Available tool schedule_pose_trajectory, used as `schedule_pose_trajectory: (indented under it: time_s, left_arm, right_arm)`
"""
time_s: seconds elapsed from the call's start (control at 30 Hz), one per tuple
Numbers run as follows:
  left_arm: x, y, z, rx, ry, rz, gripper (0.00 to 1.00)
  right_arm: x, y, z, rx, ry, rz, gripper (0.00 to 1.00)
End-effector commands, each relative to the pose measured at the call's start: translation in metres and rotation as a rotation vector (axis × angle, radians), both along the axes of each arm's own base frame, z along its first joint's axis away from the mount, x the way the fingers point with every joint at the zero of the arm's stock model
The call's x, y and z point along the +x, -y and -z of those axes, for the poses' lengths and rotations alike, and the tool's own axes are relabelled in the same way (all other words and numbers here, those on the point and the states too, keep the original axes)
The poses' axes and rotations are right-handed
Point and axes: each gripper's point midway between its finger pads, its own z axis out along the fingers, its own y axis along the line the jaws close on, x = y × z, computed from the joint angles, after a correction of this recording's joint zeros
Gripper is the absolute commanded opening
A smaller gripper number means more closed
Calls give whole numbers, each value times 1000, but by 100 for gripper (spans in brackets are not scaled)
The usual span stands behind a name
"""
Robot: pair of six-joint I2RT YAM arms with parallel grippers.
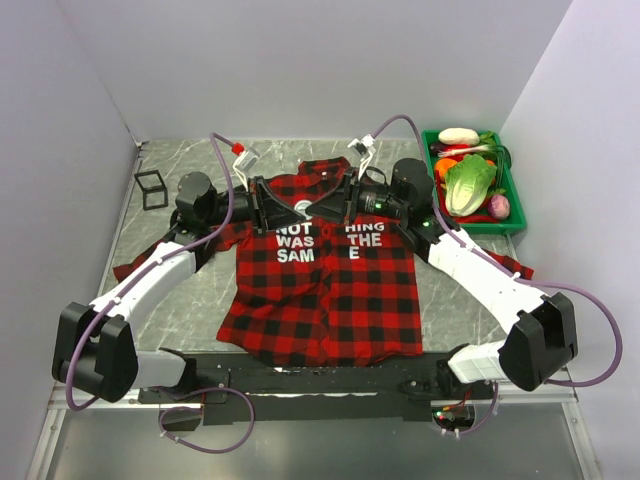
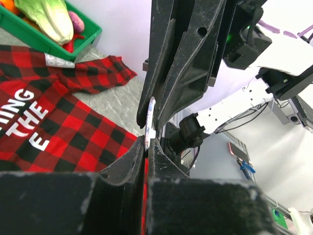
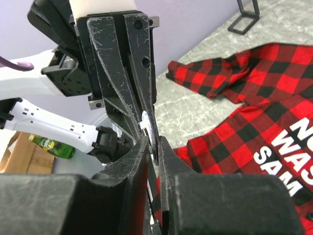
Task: Pin the brooch onto the clothing
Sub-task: Open the brooch.
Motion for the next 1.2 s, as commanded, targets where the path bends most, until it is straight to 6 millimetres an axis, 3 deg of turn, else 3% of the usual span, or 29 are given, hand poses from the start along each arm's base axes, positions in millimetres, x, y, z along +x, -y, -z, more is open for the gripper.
schedule_pose_trajectory:
  time_s: [0.0, 0.7, 0.9, 1.17]
  left_arm:
    - [-6, 3, -25, -13, 100, 3, 1]
    - [-7, 3, -25, 4, 110, -1, 1]
    - [0, 6, -17, 11, 74, -5, 1]
    - [5, 6, -11, 31, 62, -22, 1]
  right_arm:
    - [3, -1, -14, -17, 46, 13, 17]
    - [8, -5, -2, -83, 27, 49, 15]
    - [-2, 2, -17, -49, 58, 55, 28]
    - [0, 22, -37, -25, 114, 167, 61]
